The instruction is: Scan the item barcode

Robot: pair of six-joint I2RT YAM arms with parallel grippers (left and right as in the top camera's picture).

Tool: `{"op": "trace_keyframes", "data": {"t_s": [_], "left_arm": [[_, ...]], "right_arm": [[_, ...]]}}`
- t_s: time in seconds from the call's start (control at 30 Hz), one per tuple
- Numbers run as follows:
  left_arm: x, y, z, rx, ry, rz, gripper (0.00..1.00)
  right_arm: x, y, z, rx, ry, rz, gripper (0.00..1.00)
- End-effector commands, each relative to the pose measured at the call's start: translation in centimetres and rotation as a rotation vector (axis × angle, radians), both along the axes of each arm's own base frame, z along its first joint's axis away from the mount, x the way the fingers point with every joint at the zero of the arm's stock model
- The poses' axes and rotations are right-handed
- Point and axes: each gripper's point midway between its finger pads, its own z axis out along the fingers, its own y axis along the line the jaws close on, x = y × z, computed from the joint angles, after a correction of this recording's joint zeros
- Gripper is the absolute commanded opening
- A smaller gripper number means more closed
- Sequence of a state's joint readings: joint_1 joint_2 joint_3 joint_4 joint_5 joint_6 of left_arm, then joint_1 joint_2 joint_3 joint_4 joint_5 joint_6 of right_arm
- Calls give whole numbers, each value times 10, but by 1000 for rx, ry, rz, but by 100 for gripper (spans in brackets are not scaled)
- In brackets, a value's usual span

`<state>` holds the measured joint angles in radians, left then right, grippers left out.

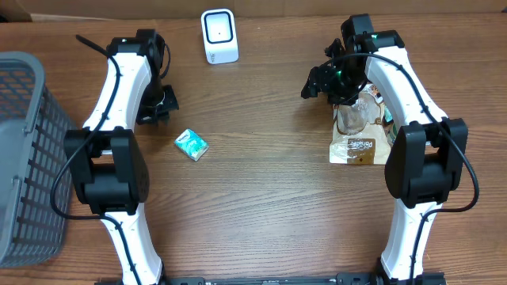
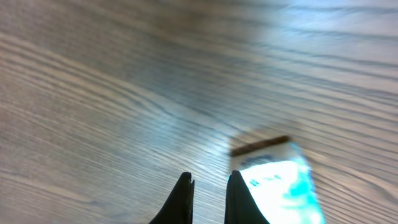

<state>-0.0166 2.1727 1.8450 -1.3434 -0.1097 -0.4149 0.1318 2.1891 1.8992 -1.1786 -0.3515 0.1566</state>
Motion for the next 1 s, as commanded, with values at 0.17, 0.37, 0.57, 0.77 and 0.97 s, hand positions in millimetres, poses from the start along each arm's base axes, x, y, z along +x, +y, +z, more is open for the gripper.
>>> {"op": "trace_keyframes", "data": {"t_s": [0.17, 0.37, 0.57, 0.77, 0.97], "left_arm": [[-42, -24, -53, -52, 130, -86, 4], [-51, -93, -53, -296, 142, -263, 4], [-48, -161, -51, -443, 76, -412, 4], [-18, -199, -46, -537, -77, -438, 4], [15, -190, 4, -520, -200, -475, 4]], "right_arm": [[2, 3, 14, 5, -39, 13, 74], [3, 3, 15, 6, -43, 13, 74], [4, 3, 15, 7, -50, 13, 74], [1, 9, 15, 7, -42, 27, 74], [-8, 36, 15, 8, -43, 88, 74]]}}
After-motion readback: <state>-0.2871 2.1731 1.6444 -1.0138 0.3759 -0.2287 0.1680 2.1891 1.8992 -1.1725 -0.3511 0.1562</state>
